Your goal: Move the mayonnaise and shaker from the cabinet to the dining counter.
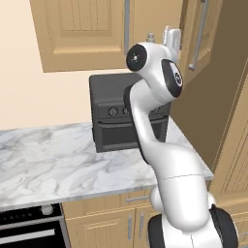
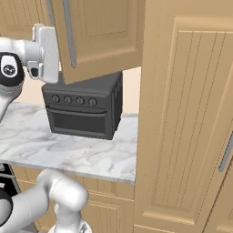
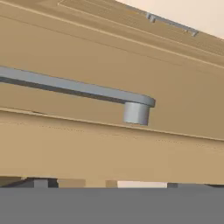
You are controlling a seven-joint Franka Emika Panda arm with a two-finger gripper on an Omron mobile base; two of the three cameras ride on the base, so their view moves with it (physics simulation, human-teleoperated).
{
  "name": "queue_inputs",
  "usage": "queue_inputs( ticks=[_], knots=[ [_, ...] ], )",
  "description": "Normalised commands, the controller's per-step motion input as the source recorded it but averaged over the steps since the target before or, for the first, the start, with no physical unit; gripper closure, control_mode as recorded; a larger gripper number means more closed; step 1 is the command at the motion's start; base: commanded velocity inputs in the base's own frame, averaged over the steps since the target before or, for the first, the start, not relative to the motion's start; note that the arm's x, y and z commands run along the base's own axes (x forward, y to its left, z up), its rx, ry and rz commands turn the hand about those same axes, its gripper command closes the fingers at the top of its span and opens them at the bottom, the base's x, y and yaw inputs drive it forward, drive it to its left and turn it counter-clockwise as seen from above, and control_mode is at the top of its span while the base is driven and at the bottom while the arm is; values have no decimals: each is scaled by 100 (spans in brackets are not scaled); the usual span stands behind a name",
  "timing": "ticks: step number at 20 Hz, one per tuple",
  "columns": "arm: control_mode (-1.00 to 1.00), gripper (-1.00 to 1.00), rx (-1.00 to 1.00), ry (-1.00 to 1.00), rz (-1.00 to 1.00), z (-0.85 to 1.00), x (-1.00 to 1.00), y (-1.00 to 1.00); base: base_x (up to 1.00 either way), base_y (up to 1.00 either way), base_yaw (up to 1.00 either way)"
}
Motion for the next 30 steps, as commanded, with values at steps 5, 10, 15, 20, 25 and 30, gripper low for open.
queue_inputs(
  ticks=[5, 10, 15, 20, 25, 30],
  knots=[
    [-100, -100, 6, -5, -36, -1, -32, -14, 0, 0, 0],
    [-100, -100, 5, 0, -39, 3, -37, -38, 0, 0, 0],
    [-100, -100, 4, 0, -24, 2, -31, -60, 0, 0, 0],
    [-100, -100, 8, 0, -15, 0, -26, -67, 0, 0, 0],
    [-100, -100, 8, 0, -5, 0, -23, -58, 0, 0, 0],
    [-100, -100, 5, -2, 0, -7, -15, -18, 0, 0, 0]
  ],
)
